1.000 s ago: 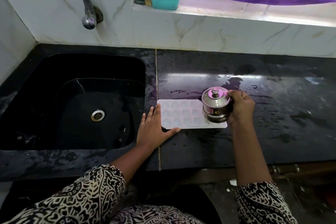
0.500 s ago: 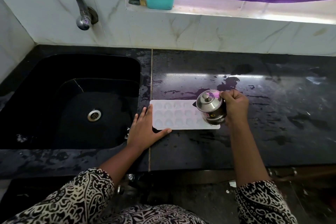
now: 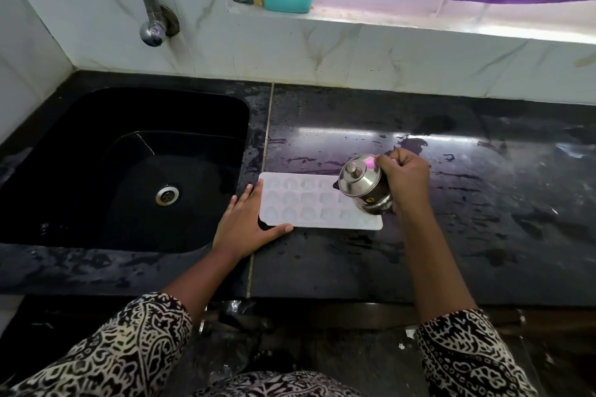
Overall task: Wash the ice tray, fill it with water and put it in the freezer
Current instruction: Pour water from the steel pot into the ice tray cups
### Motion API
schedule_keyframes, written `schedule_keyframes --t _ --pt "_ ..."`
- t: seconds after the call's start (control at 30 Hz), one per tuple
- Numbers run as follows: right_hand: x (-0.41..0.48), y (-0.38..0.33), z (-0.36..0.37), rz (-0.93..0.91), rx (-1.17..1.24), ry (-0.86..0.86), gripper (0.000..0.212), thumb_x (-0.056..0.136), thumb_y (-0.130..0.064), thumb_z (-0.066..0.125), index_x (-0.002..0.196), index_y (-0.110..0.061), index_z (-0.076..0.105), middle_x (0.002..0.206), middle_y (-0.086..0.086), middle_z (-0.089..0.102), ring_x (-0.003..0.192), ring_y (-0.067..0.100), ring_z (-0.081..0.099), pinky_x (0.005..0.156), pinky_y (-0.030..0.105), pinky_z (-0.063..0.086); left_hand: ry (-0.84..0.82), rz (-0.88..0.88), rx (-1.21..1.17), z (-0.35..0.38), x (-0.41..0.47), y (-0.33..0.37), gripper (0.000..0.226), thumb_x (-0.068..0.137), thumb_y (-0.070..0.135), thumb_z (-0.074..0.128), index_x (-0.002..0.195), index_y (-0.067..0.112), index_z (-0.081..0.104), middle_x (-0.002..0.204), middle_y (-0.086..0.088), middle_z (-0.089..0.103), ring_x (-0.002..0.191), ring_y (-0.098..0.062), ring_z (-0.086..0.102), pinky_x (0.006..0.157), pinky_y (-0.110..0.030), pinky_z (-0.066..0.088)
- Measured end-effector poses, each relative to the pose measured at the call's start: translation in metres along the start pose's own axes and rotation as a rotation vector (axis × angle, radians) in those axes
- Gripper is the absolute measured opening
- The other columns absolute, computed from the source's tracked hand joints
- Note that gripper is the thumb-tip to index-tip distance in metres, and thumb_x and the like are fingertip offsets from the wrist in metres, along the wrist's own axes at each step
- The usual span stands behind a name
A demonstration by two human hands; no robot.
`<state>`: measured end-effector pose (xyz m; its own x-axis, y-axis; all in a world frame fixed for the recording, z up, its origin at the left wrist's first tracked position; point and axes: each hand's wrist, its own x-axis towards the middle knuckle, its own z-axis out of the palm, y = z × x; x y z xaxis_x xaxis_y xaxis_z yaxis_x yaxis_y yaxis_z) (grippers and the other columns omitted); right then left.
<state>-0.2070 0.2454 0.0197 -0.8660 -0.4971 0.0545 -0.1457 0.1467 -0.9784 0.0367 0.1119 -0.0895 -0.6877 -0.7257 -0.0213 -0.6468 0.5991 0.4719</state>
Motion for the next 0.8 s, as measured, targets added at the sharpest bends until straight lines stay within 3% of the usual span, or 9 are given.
schedule_keyframes --t 0.5,0.67,0.8 --pt "0.0076 0.0011 -0.0066 -0.034 -0.040 0.018 0.031 0.073 -0.012 0.066 0.052 -0.020 0.045 0.051 -0.004 0.044 0.052 0.009 0.041 0.052 0.023 0.042 0.007 -0.011 -0.004 0.0002 0.0003 -0.0001 0.126 0.060 0.098 0.034 0.156 0.024 0.000 0.163 0.001 0.018 0.150 -0.010 0.008 0.122 -0.035 0.007" --pt "0.0073 -0.0007 -0.0085 -0.045 -0.042 0.016 0.034 0.073 -0.012 0.067 0.050 -0.020 0.044 0.048 -0.009 0.043 0.046 0.003 0.039 0.046 0.015 0.040 0.010 -0.010 -0.012 -0.0010 -0.0002 0.0005 0.127 0.059 0.098 0.035 0.156 0.023 0.002 0.162 0.000 0.019 0.150 -0.010 0.009 0.121 -0.034 0.006" --pt "0.0071 -0.0005 -0.0104 -0.046 -0.038 0.017 0.035 0.074 -0.011 0.066 0.050 -0.021 0.043 0.051 -0.006 0.044 0.051 0.008 0.041 0.051 0.020 0.042 0.007 -0.012 -0.008 -0.0010 -0.0005 0.0020 0.126 0.060 0.095 0.037 0.157 0.022 0.002 0.163 0.001 0.018 0.150 -0.010 0.008 0.122 -0.035 0.007"
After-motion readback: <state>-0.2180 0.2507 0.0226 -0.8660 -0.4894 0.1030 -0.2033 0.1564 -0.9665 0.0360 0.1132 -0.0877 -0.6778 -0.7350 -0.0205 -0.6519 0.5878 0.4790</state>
